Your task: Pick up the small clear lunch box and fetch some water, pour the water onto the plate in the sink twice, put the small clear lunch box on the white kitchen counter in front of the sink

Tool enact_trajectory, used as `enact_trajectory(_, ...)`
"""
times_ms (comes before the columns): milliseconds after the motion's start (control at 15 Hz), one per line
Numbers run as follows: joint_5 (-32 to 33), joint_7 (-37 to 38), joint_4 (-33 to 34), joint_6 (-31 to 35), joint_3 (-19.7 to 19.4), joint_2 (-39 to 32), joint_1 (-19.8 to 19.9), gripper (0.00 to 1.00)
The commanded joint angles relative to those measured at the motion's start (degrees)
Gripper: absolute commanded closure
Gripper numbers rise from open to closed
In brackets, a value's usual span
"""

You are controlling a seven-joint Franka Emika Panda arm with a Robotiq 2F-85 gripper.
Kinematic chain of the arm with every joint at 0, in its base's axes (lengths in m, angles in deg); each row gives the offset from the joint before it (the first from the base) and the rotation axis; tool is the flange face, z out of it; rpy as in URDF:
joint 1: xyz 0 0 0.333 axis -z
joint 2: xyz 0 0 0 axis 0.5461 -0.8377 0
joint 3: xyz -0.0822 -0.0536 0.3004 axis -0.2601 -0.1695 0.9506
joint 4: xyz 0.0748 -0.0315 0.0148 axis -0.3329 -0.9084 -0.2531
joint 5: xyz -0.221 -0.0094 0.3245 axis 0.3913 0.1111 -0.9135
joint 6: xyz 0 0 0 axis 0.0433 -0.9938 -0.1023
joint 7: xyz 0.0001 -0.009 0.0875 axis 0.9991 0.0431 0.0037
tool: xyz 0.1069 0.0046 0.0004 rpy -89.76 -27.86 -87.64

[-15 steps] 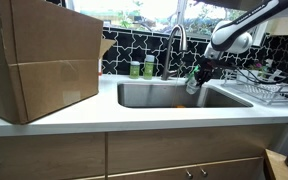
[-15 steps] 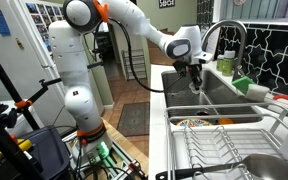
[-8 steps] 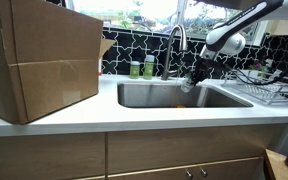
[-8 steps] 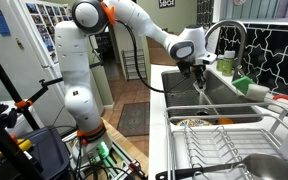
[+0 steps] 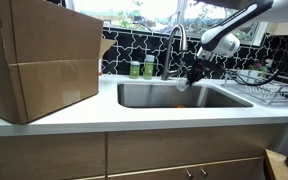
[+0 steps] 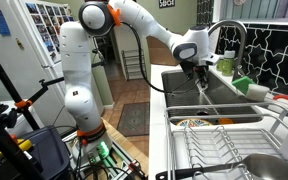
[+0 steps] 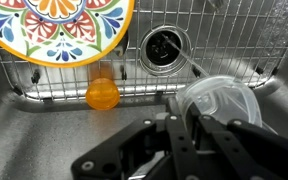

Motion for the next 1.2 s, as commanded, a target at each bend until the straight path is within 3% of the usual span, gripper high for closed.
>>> enact_trajectory(0, -2.7, -2.2, 2.4, -0.8, 1.1, -2.2, 1.3, 0.97)
enact_trajectory(1133, -3.7, -2.2, 4.6, -1.6, 2.1, -4.1, 2.1, 0.97)
